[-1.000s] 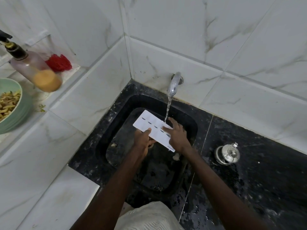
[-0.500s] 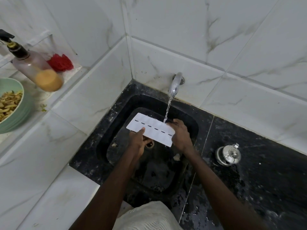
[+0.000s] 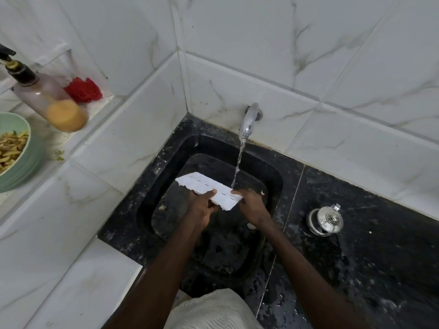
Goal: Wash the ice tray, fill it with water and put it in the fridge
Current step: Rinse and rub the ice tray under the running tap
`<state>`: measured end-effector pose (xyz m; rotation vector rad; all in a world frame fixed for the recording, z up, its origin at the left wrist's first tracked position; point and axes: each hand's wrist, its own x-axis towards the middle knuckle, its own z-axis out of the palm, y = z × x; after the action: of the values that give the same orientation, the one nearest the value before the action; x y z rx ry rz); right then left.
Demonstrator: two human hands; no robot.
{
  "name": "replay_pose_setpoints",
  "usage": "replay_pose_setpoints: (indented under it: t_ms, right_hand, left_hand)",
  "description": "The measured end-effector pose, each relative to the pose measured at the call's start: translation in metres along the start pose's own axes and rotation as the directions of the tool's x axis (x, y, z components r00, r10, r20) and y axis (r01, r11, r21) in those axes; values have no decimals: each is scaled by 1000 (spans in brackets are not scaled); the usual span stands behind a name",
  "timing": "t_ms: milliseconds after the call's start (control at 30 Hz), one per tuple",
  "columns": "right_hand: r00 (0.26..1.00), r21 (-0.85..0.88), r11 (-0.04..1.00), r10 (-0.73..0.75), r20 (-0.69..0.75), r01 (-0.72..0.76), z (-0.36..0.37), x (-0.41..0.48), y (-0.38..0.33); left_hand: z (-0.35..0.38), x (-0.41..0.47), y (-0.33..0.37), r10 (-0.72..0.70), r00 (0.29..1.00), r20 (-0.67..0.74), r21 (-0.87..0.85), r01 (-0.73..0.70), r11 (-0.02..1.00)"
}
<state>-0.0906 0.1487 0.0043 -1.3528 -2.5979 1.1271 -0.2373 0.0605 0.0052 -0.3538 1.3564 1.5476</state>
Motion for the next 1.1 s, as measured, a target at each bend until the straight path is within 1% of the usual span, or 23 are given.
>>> replay_pose_setpoints:
  t_ms: [100, 133, 167, 233, 267, 333, 467, 533, 600, 633, 700, 767, 833, 900, 967, 1033, 1100]
  right_hand:
    - [999, -27, 999, -17, 27, 17, 4, -4, 1]
    - [1000, -29, 999, -15, 23, 16, 5, -5, 1]
    - [1000, -26, 1000, -9, 12, 9, 6, -5, -1]
    - [1000, -16, 1000, -2, -20, 2, 7, -5, -4]
    - [999, -13, 1000, -7, -37, 6, 7, -4, -5]
    - [999, -9, 1000, -16, -42, 16, 8, -2, -7]
    - [1000, -6, 1000, -12, -17, 12, 9, 3, -9]
    - [999, -17, 1000, 21, 34, -21, 10, 4, -10]
    - [997, 0, 1000, 15, 70, -15, 12, 5, -9]
    - [998, 24, 1000, 11, 60, -13, 12, 5, -7]
    - [999, 58, 998, 30, -13, -29, 9, 5, -3]
    - [995, -64, 996, 56, -76, -61, 5, 8, 1]
    - [996, -155, 985, 63, -67, -72, 4, 10, 1]
    - [1000, -150, 988, 29, -7, -30, 5, 12, -2]
    - [1000, -77, 997, -26, 4, 27, 6, 10, -3]
    - [997, -17, 1000, -15, -76, 13, 2, 10, -1]
    - [991, -107, 993, 30, -132, -44, -2, 12, 2]
  left_hand:
    - [6, -1, 0, 89, 993, -82, 117, -79, 990]
    - [9, -3, 0, 140, 984, -106, 175, -120, 977]
    - [11, -5, -1, 215, 969, -121, 251, -180, 951]
    - [13, -8, -2, 373, 921, -114, 416, -297, 859]
    - [13, -9, -2, 422, 901, -101, 464, -332, 821]
    - [14, -9, -5, 459, 885, -82, 492, -365, 791]
    - [17, -8, -7, 418, 906, -74, 460, -341, 820]
    - [19, -7, -9, 400, 914, -66, 442, -333, 833]
    - [19, -5, -8, 395, 917, -64, 421, -334, 843]
    - [18, -4, -8, 392, 918, -63, 405, -336, 850]
    - [17, -3, -7, 368, 928, -63, 355, -324, 877]
    - [17, -4, -7, 315, 947, -58, 286, -287, 914]
    - [19, -6, -8, 285, 957, -44, 242, -267, 933]
    - [20, -6, -6, 288, 956, -48, 229, -270, 935]
    - [18, -4, -3, 290, 956, -51, 205, -274, 939]
    - [15, -4, 0, 265, 962, -62, 181, -250, 951]
    - [15, -7, -1, 234, 971, -46, 172, -223, 960]
